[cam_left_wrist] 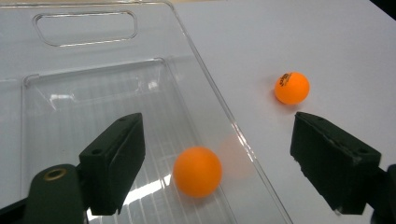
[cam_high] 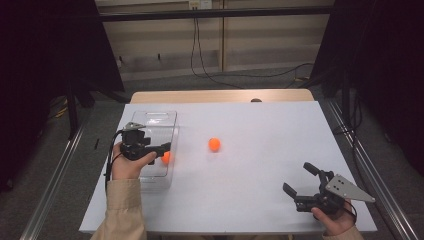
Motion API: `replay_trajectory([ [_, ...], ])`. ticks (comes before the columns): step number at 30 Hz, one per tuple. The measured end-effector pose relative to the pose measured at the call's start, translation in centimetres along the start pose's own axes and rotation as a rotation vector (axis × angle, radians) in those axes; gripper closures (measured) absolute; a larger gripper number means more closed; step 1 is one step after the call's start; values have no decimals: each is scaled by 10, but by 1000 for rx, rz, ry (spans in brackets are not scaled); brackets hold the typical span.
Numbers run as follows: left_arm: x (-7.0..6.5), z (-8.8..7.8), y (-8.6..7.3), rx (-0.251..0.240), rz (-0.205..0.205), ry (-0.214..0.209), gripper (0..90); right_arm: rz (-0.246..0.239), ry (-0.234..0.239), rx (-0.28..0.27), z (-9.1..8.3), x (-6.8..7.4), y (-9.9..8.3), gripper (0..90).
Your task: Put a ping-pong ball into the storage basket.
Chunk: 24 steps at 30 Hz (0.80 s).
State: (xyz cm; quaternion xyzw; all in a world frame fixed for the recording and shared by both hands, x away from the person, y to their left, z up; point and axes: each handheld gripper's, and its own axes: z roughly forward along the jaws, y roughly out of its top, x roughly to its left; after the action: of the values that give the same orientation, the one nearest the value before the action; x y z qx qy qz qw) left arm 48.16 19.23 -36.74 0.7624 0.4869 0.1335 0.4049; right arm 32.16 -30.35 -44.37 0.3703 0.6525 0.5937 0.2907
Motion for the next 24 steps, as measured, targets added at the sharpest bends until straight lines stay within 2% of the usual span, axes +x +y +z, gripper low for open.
replay_trajectory([
  [5, -6, 1, 3, 14, 30, -22, 147, 3, 1, 3, 0, 0, 0, 13],
  [6, -9, 2, 3, -1, 11, -19, 141, 1, 2, 3, -1, 0, 0, 13],
  [7, -9, 1, 3, 12, 32, -26, 136, 1, 0, 0, 0, 0, 0, 13],
  [17, -13, 4, 5, 2, 27, -39, 114, -1, 1, 1, 0, 0, 0, 13],
  [19, -13, 3, 5, 11, 45, -43, 114, -1, 1, 0, 0, 0, 0, 13],
  [20, -15, 4, 5, -4, 31, -41, 114, -2, 1, 0, 0, 0, 0, 13],
  [23, -17, 5, 6, -15, 21, -46, 111, -2, 1, 1, 0, 0, 0, 13],
  [24, -17, 5, 6, -3, 37, -49, 110, -1, 1, 1, 0, 0, 0, 13],
])
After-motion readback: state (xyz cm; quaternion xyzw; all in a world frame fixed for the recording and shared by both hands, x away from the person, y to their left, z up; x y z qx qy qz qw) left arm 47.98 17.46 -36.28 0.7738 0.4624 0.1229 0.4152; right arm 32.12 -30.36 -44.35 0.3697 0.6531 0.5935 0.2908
